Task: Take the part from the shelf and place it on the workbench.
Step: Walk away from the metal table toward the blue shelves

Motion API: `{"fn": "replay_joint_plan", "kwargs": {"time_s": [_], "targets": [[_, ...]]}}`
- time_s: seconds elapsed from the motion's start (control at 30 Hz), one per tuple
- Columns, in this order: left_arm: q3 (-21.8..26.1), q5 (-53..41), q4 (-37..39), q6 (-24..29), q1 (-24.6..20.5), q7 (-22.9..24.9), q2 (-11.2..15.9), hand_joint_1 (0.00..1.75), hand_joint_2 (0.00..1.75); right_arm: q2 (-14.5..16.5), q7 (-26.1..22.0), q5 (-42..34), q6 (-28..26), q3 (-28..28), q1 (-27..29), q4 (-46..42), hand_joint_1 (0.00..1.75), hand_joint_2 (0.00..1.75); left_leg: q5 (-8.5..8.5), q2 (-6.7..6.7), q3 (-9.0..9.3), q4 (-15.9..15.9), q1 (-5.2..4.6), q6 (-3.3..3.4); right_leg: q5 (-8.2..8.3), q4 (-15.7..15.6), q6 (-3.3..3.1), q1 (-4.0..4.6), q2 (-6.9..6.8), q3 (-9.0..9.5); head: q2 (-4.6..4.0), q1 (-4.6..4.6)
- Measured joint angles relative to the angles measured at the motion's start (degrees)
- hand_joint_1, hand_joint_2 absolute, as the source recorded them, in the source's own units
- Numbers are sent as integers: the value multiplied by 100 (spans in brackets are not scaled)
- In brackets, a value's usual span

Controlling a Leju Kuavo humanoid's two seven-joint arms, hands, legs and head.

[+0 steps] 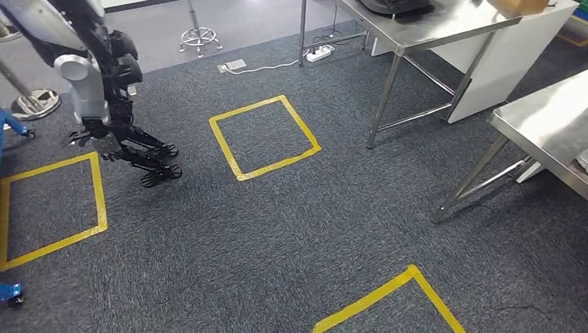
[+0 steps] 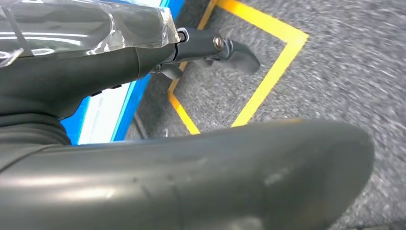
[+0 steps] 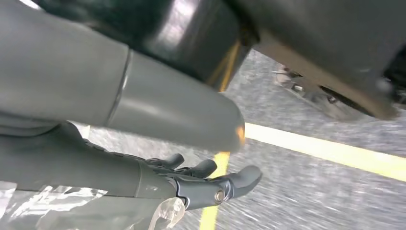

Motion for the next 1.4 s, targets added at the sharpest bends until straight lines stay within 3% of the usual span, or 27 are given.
{"fn": "replay_joint_plan", "kwargs": {"time_s": [0.07, 0.1, 0.13, 0.17, 0.23, 0.3, 0.37, 0.4, 0.43, 0.47, 0.53, 0.57, 0.6, 0.63, 0.67, 0.73, 0.8, 0.83, 0.9, 0.97, 1.03, 1.1, 1.13, 1.2, 1.27, 1.33, 1.4], "targets": [[1, 1, 1, -18, -7, 0, 3, 0, 0, -3, 3, -8, 6, 2, 3, 0, 0, 0, -2, -166, 2, 3, -23, 24, -302, 811, -20, 10, 150, -405, 1, 9], [1, -1, 1, -29, -7, 0, 3, 0, 0, -4, 8, -13, 12, 3, 10, 0, 0, 0, -4, -263, 8, 5, -34, 28, -283, 960, -36, 16, 167, -506, 1, 10], [1, -2, 1, -39, -4, -1, 3, 0, 0, -6, 14, -18, 22, 5, 19, 0, 0, 0, -5, -368, 18, 7, -39, 28, -137, 856, -55, 20, 182, -497, 1, 10], [1, -5, 1, -48, -1, -3, 3, 0, 0, -7, 17, -22, 32, 6, 31, 0, 0, 0, -8, -472, 31, 10, -38, 24, 104, 521, -74, 19, 232, -385, 1, 10], [1, -15, 1, -55, 1, -10, 4, 0, 0, -7, 17, -34, 57, 7, 57, 0, 0, 0, -22, -651, 32, 29, -41, -3, 551, -324, -98, -2, 506, -79, 1, 9], [1, -32, 1, -58, -3, -14, 5, 0, 0, -2, 8, -57, 74, 8, 73, 0, 0, 0, -24, -780, -4, 41, -46, -56, 694, -716, -117, -10, 684, 53, 1, 4], [0, -71, 2, -59, 8, -8, 4, 0, 0, 10, -15, -101, 76, 8, 63, -1, 0, 0, -9, -899, -37, 33, -31, -120, 700, -744, -170, 6, 567, 65, 1, -2], [-1, -95, 2, -56, 20, -3, 0, 0, 0, 14, -31, -132, 71, 7, 57, -1, 0, 0, -31, -872, -59, 66, -23, -145, 709, -756, -205, 10, 492, 75, 1, -5], [-3, -111, 3, -43, 25, 2, -7, 0, 0, 15, -53, -166, 66, 6, 56, -1, 0, 0, -111, -758, -119, 192, -24, -169, 717, -769, -242, 9, 413, 83, 1, -13], [-4, -112, 3, -15, 20, 4, -12, 0, 0, 12, -79, -203, 61, 5, 63, -1, 0, 0, -265, -585, -244, 460, -28, -190, 721, -780, -274, 10, 328, 87, 1, -21], [-5, -79, 3, 74, 2, -2, -23, 0, 0, -7, -127, -274, 61, 4, 86, 1, 0, 0, -669, -242, -644, 1302, -32, -227, 708, -781, -312, 39, 154, 91, 1, -37], [-5, -55, 3, 118, 0, -8, -30, 0, 0, -20, -142, -302, 67, 4, 95, 1, 0, 0, -810, -172, -829, 1687, -27, -239, 701, -781, -321, 50, 63, 92, 1, -39], [-5, -37, 3, 151, 5, -15, -39, 0, 0, -32, -150, -324, 78, 4, 99, 2, 0, 0, -845, -141, -922, 1881, -23, -243, 693, -780, -326, 55, -23, 95, 1, -41], [-5, -24, 3, 177, 14, -26, -49, 0, 0, -44, -153, -342, 89, 4, 101, 2, 0, 0, -769, -119, -891, 1826, -21, -241, 685, -780, -325, 58, -104, 99, 1, -42], [-5, -17, 3, 195, 19, -35, -56, 0, 0, -52, -154, -359, 101, 4, 99, 2, 0, 0, -604, -78, -731, 1519, -21, -231, 676, -780, -320, 59, -181, 110, 1, -43], [-5, -15, 3, 226, 15, -60, -62, 0, 0, -67, -153, -386, 114, 3, 95, 2, 0, 0, -240, 166, -247, 609, -41, -185, 645, -779, -289, 75, -325, 149, 1, -43], [-5, -16, 3, 240, 2, -75, -69, 0, 0, -81, -150, -404, 117, 1, 93, 2, 0, 0, -91, 353, 6, 108, -81, -137, 607, -777, -237, 91, -434, 189, 1, -39], [-5, -13, 3, 241, 0, -78, -72, 0, 0, -87, -147, -409, 117, -2, 89, 2, 0, 0, -95, 352, 6, 75, -101, -118, 593, -781, -209, 93, -484, 206, 1, -38], [-4, -6, 3, 233, 8, -78, -78, 0, 0, -97, -142, -418, 115, -6, 72, 2, 0, 0, -66, 213, 7, 40, -92, -66, 559, -776, -151, 74, -536, 242, 1, -38], [-4, 11, 3, 215, 13, -63, -84, 0, 0, -108, -139, -431, 113, -9, 66, 2, 0, 0, -23, 74, 38, -7, -52, -4, 359, -499, -91, 55, -280, 149, 1, -29], [-3, 36, 3, 185, 4, -21, -89, 0, 0, -115, -136, -449, 108, -11, 83, 2, 0, 0, -5, -64, 43, -18, -35, 27, -24, 261, -55, 39, 61, -209, 1, -15], [-2, 67, 3, 141, -1, 39, -89, 0, 0, -120, -134, -466, 100, -13, 100, 2, 0, 0, -5, -230, 44, -15, -35, 35, -225, 946, -35, 34, 148, -575, 1, -12], [-2, 80, 3, 120, 3, 62, -89, 0, 0, -122, -134, -471, 97, -14, 106, 2, 0, 0, -6, -323, 51, -12, -31, 34, -150, 986, -29, 30, 159, -626, 1, -12], [-2, 91, 3, 101, 12, 86, -91, 0, 0, -123, -132, -478, 97, -15, 109, 2, 0, 0, -13, -504, 72, -2, -12, 16, 281, 380, -16, 5, 253, -401, 1, -12], [-2, 93, 3, 97, 7, 87, -92, 0, 0, -124, -123, -478, 100, -16, 117, 2, 0, 0, -28, -662, 55, 31, -12, -39, 635, -407, -6, -54, 582, -90, 1, -9], [-1, 96, 3, 100, 0, 87, -91, 0, 0, -126, -109, -477, 107, -20, 111, 2, 0, 0, -25, -788, 2, 42, -13, -112, 715, -696, -45, -66, 750, 7, 1, -14], [0, 104, 3, 107, 10, 87, -92, 0, 0, -126, -95, -476, 113, -23, 95, 2, 0, 0, -13, -878, -36, 42, 17, -177, 731, -707, -133, -39, 584, 16, 1, -21]]}}
